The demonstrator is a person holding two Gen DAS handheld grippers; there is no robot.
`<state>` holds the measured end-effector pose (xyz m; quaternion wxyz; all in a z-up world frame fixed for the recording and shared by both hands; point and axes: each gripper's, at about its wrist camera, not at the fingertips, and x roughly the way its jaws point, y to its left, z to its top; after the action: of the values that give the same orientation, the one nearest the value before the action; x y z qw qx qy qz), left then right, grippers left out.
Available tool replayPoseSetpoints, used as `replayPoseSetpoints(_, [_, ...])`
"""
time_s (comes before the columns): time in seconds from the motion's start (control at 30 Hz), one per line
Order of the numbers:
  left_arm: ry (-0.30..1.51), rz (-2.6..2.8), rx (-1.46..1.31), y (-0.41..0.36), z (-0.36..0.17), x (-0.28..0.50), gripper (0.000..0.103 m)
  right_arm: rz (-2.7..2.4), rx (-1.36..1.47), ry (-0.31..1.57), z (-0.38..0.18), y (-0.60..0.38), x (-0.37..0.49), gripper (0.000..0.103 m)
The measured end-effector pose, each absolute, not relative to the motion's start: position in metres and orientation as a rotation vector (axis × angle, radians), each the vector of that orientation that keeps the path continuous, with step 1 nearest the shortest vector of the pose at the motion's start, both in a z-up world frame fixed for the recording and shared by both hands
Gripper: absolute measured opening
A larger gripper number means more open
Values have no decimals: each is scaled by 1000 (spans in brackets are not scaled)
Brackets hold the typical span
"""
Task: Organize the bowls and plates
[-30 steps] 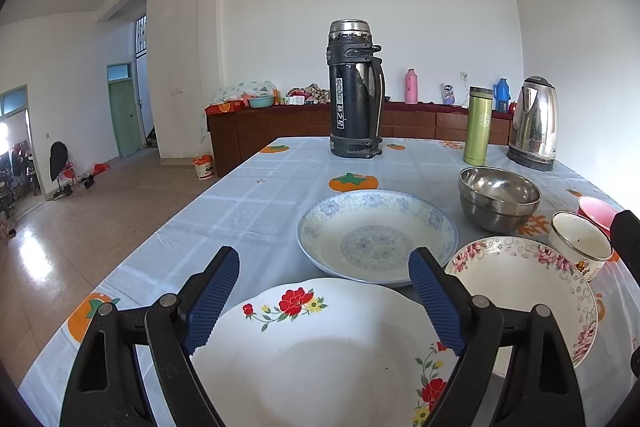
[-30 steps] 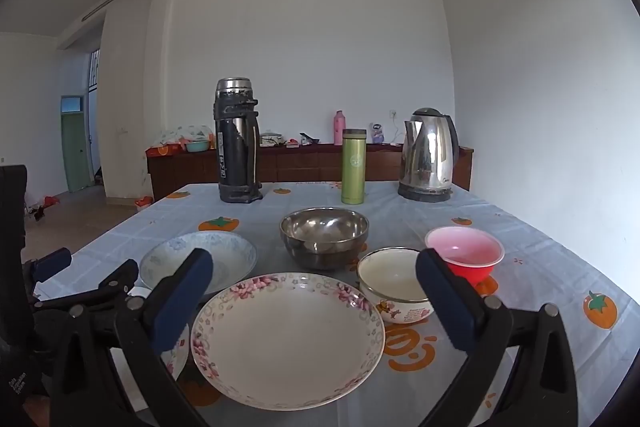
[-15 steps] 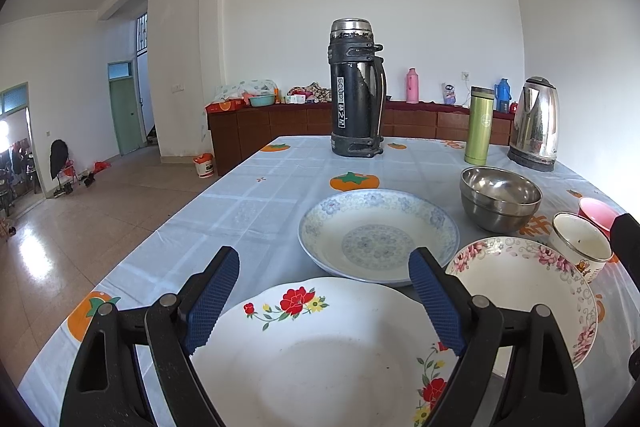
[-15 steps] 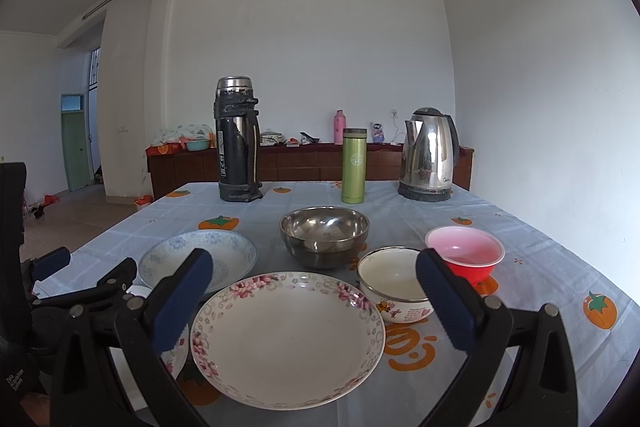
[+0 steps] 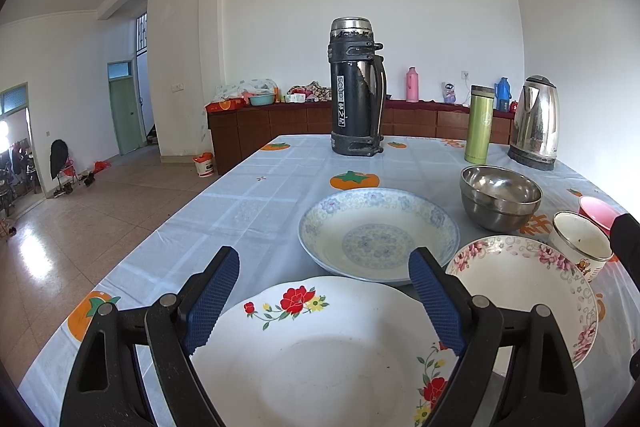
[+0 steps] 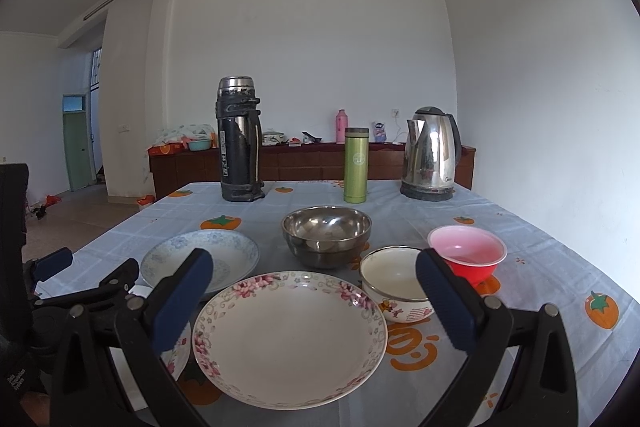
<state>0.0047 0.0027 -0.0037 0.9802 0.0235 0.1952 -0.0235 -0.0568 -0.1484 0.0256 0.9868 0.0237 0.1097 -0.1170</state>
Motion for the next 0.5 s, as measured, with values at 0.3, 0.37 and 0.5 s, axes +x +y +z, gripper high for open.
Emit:
replayPoseSetpoints(0.3, [393,-47,48,2,-4,5,88,-226,54,227,19,-148,-54,103])
replayPoseSetpoints(0.37, [393,-47,47,2,-4,5,88,-226,52,229,18,-148,-54,103])
replayPoseSetpoints(0.5, [393,-48,46,2,-4,5,88,-223,49,230,18,-149,-55,103])
